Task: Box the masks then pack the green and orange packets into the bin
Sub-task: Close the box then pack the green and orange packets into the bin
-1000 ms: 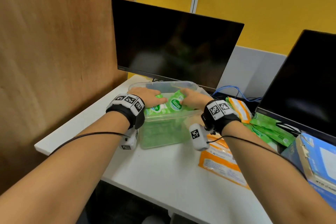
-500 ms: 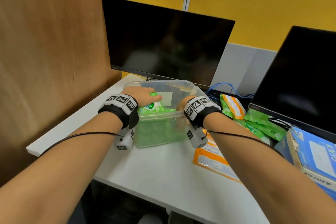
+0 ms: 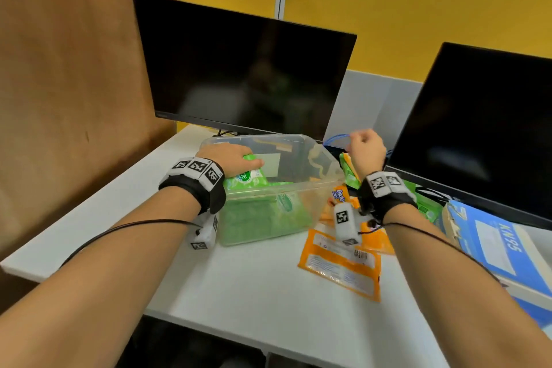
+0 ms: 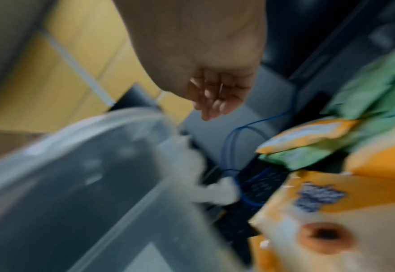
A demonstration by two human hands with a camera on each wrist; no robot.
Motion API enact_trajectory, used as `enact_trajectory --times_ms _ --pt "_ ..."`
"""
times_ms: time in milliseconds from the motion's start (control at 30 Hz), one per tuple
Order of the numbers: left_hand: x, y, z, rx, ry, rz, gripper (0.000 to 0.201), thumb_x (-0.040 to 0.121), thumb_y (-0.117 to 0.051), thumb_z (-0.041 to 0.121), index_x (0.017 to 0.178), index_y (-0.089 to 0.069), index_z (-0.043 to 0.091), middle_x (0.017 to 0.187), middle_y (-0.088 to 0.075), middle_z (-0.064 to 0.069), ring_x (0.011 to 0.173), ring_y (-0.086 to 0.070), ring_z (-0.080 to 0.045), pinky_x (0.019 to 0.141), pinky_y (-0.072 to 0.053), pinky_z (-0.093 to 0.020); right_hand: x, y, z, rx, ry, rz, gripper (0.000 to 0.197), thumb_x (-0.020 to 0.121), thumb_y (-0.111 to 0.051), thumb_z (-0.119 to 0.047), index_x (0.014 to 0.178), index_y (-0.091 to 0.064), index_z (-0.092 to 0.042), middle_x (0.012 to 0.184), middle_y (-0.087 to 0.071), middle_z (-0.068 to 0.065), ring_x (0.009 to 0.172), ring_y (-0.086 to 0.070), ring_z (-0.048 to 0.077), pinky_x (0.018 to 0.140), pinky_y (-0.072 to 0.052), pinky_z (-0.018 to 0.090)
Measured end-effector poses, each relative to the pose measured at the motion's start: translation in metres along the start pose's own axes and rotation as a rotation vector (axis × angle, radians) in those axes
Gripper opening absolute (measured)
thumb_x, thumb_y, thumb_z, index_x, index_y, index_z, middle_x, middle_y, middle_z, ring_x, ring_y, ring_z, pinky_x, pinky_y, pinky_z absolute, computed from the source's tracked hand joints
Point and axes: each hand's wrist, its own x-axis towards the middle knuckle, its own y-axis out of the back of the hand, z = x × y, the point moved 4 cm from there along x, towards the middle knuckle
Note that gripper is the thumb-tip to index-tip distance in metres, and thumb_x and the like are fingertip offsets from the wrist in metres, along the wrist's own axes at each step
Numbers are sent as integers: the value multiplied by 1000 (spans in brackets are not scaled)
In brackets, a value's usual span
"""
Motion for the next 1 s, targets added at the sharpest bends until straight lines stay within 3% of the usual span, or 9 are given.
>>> enact_trajectory --times_ms 133,233,333,467,567,633,833,933,1000 --pt "6 -2 2 -4 -6 7 65 87 -25 73 135 -46 35 140 -52 3 125 -49 -22 103 -40 -46 17 -1 66 -517 -110 -229 29 96 -43 -17 108 -65 -1 111 -65 19 107 -59 36 87 -47 33" --pt "7 -2 2 -7 -16 8 66 87 -24 74 135 -45 34 140 -51 3 125 -49 -22 102 -40 -47 17 -27 89 -787 44 -495 35 92 -52 -30 124 -59 -17 122 -61 10 111 -57 30 96 -46 37" --pt "8 -3 1 -3 -21 18 66 87 -24 73 136 -45 34 140 -51 3 126 -48 -22 103 -39 -47 32 -51 100 -881 155 -526 57 88 -51 -43 143 -36 -34 140 -49 6 125 -48 29 104 -41 43" --pt "11 -4 -1 -7 -19 15 65 87 -24 73 135 -45 36 139 -53 2 127 -48 -22 104 -39 -46 21 -56 85 -841 79 -631 63 92 -59 -23 147 -31 -13 153 -27 14 136 -34 34 110 -30 42" --pt "11 -4 -1 4 -19 18 64 87 -24 74 136 -45 37 138 -54 2 127 -48 -22 104 -38 -46 26 -61 78 -917 175 -481 2 94 -56 -20 91 -55 -20 108 -52 16 91 -53 28 77 -44 32" --pt "12 -5 -1 6 -18 16 64 87 -24 74 135 -45 38 138 -54 2 128 -47 -22 105 -38 -46 35 -65 79 -855 147 -371 37 94 -53 -24 65 -31 -27 93 -42 2 81 -38 21 72 -32 28" --pt "12 -6 -2 6 -9 12 66 86 -23 75 136 -44 38 139 -53 2 129 -47 -23 104 -38 -47 44 -63 93 -907 133 -385 27 65 -75 -34 72 -51 -25 67 -58 -5 56 -55 17 58 -52 26" --pt "10 -5 -1 7 -6 1 67 86 -23 75 137 -44 37 140 -52 3 127 -48 -22 103 -40 -47 52 -58 83 -875 147 -363 21 76 -67 -34 91 -54 -28 91 -64 4 82 -64 29 75 -57 43" --pt "9 -4 0 6 -7 -1 66 87 -23 74 137 -44 36 141 -51 3 128 -47 -22 104 -39 -47 37 -39 52 -786 137 -331 19 85 -65 -19 98 -64 -6 97 -66 13 89 -64 31 81 -55 37"
